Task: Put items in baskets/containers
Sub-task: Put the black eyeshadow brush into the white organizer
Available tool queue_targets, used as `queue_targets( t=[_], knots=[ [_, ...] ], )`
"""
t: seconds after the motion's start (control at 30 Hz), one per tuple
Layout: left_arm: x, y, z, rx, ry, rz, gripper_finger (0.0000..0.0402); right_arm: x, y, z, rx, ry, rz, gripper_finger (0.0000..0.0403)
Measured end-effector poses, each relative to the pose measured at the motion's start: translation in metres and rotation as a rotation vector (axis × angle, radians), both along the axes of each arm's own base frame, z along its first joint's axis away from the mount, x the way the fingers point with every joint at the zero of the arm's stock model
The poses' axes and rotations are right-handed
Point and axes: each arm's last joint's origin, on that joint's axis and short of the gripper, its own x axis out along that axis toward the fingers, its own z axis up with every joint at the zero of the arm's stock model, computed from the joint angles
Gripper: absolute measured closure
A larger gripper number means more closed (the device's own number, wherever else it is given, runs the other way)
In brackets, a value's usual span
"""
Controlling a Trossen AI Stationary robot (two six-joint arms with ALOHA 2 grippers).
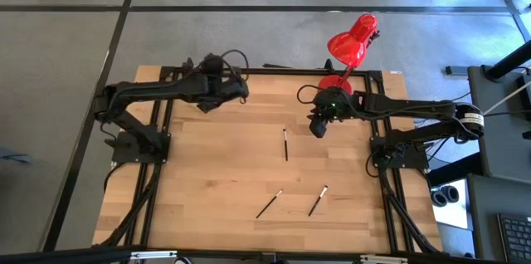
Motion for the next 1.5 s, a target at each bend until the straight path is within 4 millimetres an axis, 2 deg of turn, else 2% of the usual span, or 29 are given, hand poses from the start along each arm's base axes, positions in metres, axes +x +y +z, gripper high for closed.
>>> queue_targets(
  t=[0.13, 0.3, 0.5, 0.7, 0.93, 1.1, 1.37, 1.5],
  knots=[
    [-0.007, 0.015, -0.006, 0.079, 0.038, 0.099, 0.0398, 0.000, 0.000, 0.000, -0.002, -0.004, 0.001, 0.0274],
    [-0.020, 0.034, -0.033, 0.081, 0.038, 0.183, 0.0398, 0.000, 0.000, 0.000, -0.014, 0.000, 0.013, 0.0274],
    [-0.036, 0.041, -0.061, 0.093, 0.033, 0.238, 0.0398, 0.000, 0.000, 0.000, -0.022, 0.003, 0.021, 0.0274],
    [-0.043, 0.041, -0.072, 0.113, 0.024, 0.256, 0.0397, 0.001, 0.000, 0.001, -0.036, -0.002, 0.033, 0.0274],
    [-0.043, 0.041, -0.073, 0.101, 0.078, 0.253, 0.0383, 0.001, 0.000, 0.001, -0.034, -0.005, 0.031, 0.0274],
    [-0.043, 0.041, -0.075, 0.021, 0.054, 0.239, 0.0367, 0.001, 0.000, 0.001, -0.034, -0.007, 0.030, 0.0274],
    [-0.045, 0.047, -0.082, -0.228, 0.009, 0.209, 0.0342, 0.001, 0.000, 0.001, -0.026, -0.012, 0.022, 0.0274],
    [-0.036, 0.046, -0.073, -0.398, 0.025, 0.113, 0.0334, 0.001, 0.000, 0.001, -0.024, -0.012, 0.020, 0.0274]
  ],
)
